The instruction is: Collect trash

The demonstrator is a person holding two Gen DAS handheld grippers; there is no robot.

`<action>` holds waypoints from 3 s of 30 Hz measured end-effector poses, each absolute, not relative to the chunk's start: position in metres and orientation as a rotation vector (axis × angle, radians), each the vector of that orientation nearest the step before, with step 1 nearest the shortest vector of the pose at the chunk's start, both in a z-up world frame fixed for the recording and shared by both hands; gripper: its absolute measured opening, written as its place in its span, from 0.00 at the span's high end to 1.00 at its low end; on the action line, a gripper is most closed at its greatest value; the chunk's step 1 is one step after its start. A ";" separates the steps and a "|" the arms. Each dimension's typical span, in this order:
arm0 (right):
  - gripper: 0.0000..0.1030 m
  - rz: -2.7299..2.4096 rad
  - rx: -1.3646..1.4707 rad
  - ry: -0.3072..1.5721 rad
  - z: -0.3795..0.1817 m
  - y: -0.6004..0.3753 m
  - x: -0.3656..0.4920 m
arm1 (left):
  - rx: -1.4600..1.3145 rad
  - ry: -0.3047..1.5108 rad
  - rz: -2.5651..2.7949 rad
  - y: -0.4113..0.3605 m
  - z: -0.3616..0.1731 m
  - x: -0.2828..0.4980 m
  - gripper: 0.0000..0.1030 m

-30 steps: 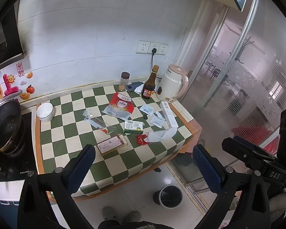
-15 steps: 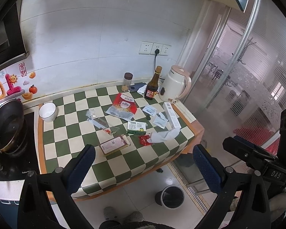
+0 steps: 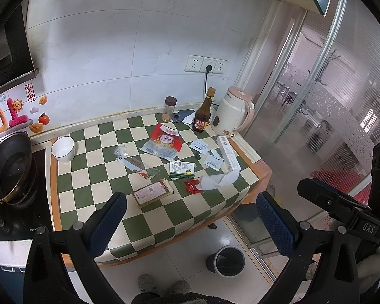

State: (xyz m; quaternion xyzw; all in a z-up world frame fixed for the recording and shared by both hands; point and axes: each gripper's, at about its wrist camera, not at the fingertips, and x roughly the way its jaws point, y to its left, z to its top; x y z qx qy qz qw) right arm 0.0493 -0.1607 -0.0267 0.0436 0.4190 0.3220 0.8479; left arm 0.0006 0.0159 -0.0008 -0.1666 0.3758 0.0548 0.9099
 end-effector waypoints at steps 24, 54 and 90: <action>0.00 0.680 0.096 0.880 -0.025 -0.155 0.048 | -0.342 0.774 0.112 0.018 0.002 0.002 0.00; 0.00 0.331 -0.032 1.328 -0.302 -0.114 0.180 | 0.302 1.404 0.149 0.054 -0.303 0.180 0.00; 0.19 0.531 -0.883 1.731 -0.418 0.113 0.353 | -0.298 1.439 0.329 0.159 -0.309 0.178 0.40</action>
